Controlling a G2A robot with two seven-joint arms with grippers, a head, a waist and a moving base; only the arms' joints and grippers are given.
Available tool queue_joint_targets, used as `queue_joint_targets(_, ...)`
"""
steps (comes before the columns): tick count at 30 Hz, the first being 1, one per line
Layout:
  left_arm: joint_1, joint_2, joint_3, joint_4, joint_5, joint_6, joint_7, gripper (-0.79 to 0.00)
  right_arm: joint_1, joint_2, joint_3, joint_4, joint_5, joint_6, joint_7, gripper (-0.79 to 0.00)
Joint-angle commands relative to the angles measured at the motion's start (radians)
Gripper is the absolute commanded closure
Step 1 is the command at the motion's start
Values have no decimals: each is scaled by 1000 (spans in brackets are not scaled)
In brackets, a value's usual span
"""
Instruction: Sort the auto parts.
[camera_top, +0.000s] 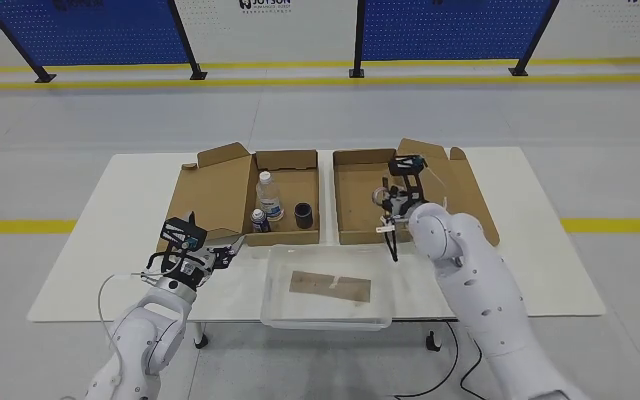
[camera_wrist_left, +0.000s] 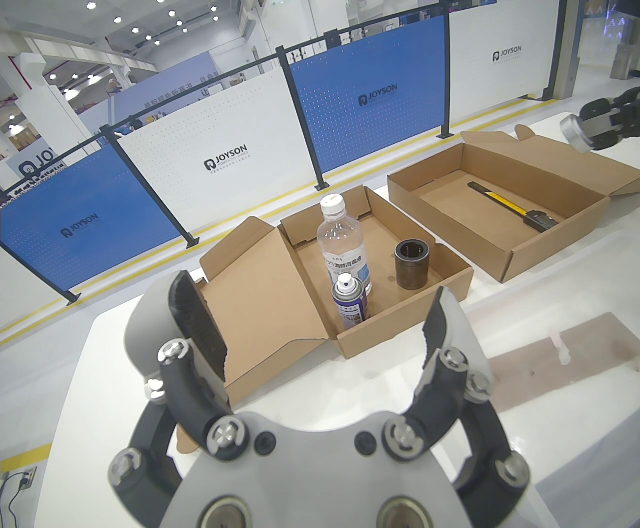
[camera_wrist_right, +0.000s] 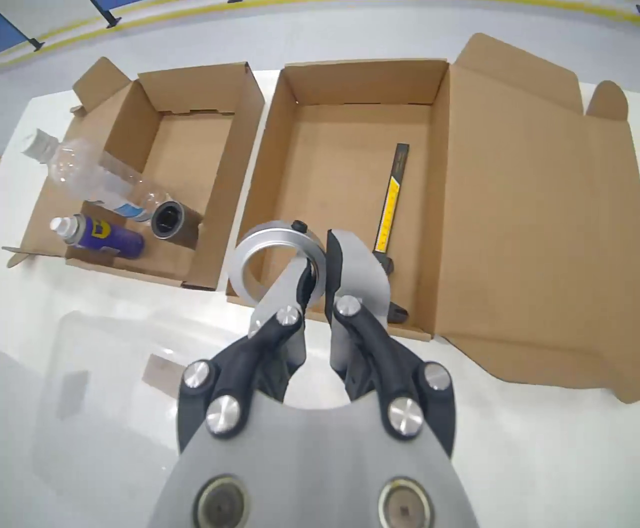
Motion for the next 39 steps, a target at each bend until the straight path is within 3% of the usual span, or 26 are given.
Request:
queue_joint_targets(1,0,0,0,0,0,0,0,-785,19,-4,-9,45,-4,20,7,0)
queue_joint_targets(13,0,0,0,0,0,0,0,-785,140,-41,-78,297,39,24,20,0)
queue_joint_targets(39,0,0,0,0,0,0,0,-785,233,-98,-159,528,87,9,24,0)
